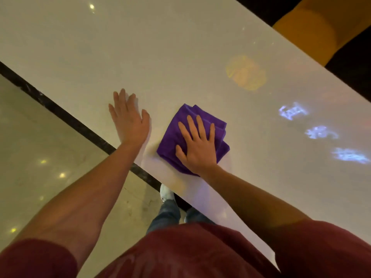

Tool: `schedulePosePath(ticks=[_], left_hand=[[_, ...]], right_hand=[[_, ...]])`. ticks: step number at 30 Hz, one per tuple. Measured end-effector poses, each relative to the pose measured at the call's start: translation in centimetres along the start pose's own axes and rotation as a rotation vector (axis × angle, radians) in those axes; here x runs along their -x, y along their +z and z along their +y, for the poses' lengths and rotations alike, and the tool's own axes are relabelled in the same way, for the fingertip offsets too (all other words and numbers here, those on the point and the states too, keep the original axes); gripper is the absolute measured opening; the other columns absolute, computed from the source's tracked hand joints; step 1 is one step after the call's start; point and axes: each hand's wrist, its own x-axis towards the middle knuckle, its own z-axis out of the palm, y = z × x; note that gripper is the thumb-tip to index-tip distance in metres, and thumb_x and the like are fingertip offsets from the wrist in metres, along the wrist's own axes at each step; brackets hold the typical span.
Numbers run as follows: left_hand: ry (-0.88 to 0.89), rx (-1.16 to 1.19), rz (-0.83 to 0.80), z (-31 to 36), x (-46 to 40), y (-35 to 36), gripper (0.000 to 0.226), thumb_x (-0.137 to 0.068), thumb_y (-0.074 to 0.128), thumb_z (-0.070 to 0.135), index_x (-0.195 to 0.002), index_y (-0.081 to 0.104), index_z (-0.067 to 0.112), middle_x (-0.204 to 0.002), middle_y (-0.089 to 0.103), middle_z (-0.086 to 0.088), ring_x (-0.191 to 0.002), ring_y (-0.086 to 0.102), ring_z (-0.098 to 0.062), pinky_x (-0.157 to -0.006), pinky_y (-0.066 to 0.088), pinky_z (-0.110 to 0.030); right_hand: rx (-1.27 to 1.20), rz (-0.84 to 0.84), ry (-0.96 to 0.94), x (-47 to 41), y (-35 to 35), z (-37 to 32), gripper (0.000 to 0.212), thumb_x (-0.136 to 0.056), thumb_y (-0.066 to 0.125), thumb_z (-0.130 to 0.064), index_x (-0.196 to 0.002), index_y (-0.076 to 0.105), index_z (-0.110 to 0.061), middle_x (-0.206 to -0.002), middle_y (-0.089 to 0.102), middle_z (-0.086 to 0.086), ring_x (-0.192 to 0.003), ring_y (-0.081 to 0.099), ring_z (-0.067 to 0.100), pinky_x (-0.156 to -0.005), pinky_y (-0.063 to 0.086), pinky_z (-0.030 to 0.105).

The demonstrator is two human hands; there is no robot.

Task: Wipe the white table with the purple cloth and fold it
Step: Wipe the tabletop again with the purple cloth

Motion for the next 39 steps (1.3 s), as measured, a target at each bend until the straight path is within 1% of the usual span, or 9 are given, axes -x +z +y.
schedulePosePath(ticks=[9,14,20,25,28,31,34,37,39], left_hand=[[0.262,0.309,0.001,14.1,12.7,4.1,0.036,-0.09,0.06,0.002,-0.125,0.066,0.002,-0.148,0.053,-0.023,-0.15,0.032,-0.049,-0.116,0.031,-0.066],[0.379,0.191,-0.123,19.0,17.9,5.7,0.035,-0.083,0.064,0.005,-0.117,0.072,0.002,-0.134,0.061,-0.024,-0.125,0.057,-0.047,-0.104,0.044,-0.056],[0.424,0.116,-0.189,22.8,21.8,6.4,0.025,-0.086,0.059,0.011,-0.108,0.072,0.008,-0.118,0.062,-0.017,-0.103,0.059,-0.042,-0.084,0.049,-0.049],[0.418,0.258,-0.331,25.2,24.6,6.9,0.018,-0.092,0.06,0.003,-0.104,0.073,0.007,-0.113,0.066,-0.013,-0.1,0.062,-0.036,-0.09,0.051,-0.05],[0.308,0.325,-0.466,26.7,26.0,6.6,0.019,-0.098,0.055,0.008,-0.106,0.072,0.012,-0.111,0.071,-0.006,-0.099,0.065,-0.027,-0.09,0.052,-0.041],[0.257,0.365,-0.599,27.9,26.9,6.2,0.02,-0.099,0.054,0.01,-0.106,0.072,0.014,-0.103,0.073,0.001,-0.09,0.065,-0.018,-0.082,0.05,-0.031],[0.083,0.507,-0.786,29.4,27.8,5.1,0.02,-0.101,0.052,0.011,-0.099,0.071,0.013,-0.098,0.074,-0.005,-0.076,0.068,-0.016,-0.073,0.053,-0.028],[-0.184,0.727,-0.955,30.7,28.5,3.0,0.017,-0.103,0.053,0.016,-0.099,0.069,0.011,-0.102,0.075,-0.018,-0.069,0.068,-0.02,-0.065,0.054,-0.027],[-0.14,0.755,-1.012,31.0,28.6,1.2,0.018,-0.106,0.054,0.028,-0.104,0.067,0.016,-0.108,0.076,-0.013,-0.077,0.071,-0.02,-0.071,0.057,-0.028]], right_hand=[[0.008,-0.041,0.198,19.3,0.7,11.9,0.076,-0.101,0.038,-0.061,-0.167,0.032,-0.025,-0.178,0.02,0.009,-0.165,0.008,0.038,-0.123,0.007,0.079],[0.004,-0.026,0.356,27.7,0.9,17.7,0.077,-0.1,0.039,-0.062,-0.168,0.031,-0.025,-0.178,0.018,0.008,-0.165,0.007,0.037,-0.124,0.007,0.078],[-0.025,-0.026,0.581,37.0,1.4,24.5,0.078,-0.099,0.035,-0.062,-0.167,0.034,-0.024,-0.177,0.023,0.009,-0.164,0.014,0.037,-0.125,0.01,0.075],[-0.048,-0.027,0.753,43.0,0.8,28.8,0.076,-0.1,0.03,-0.066,-0.165,0.036,-0.027,-0.174,0.031,0.009,-0.159,0.026,0.039,-0.124,0.024,0.068],[-0.117,0.08,0.864,44.2,0.0,29.8,0.066,-0.103,0.047,-0.06,-0.161,0.038,-0.028,-0.166,0.041,0.013,-0.148,0.04,0.043,-0.115,0.04,0.064],[-0.429,0.28,1.156,43.7,-1.5,31.0,0.081,-0.095,0.075,-0.038,-0.161,0.031,-0.023,-0.16,0.042,0.017,-0.138,0.049,0.043,-0.108,0.05,0.059],[-0.968,0.315,1.47,42.1,-4.8,32.1,0.07,-0.088,0.082,-0.032,-0.146,0.05,-0.012,-0.142,0.059,0.016,-0.117,0.06,0.034,-0.096,0.053,0.047],[-1.339,0.303,1.346,39.7,-7.9,30.2,0.049,-0.084,0.088,-0.03,-0.123,0.061,-0.017,-0.123,0.07,0.01,-0.107,0.067,0.028,-0.087,0.058,0.045],[-1.437,0.315,1.154,37.2,-10.1,27.3,0.047,-0.081,0.091,-0.03,-0.118,0.064,-0.02,-0.115,0.074,0.007,-0.103,0.072,0.028,-0.08,0.061,0.043]])
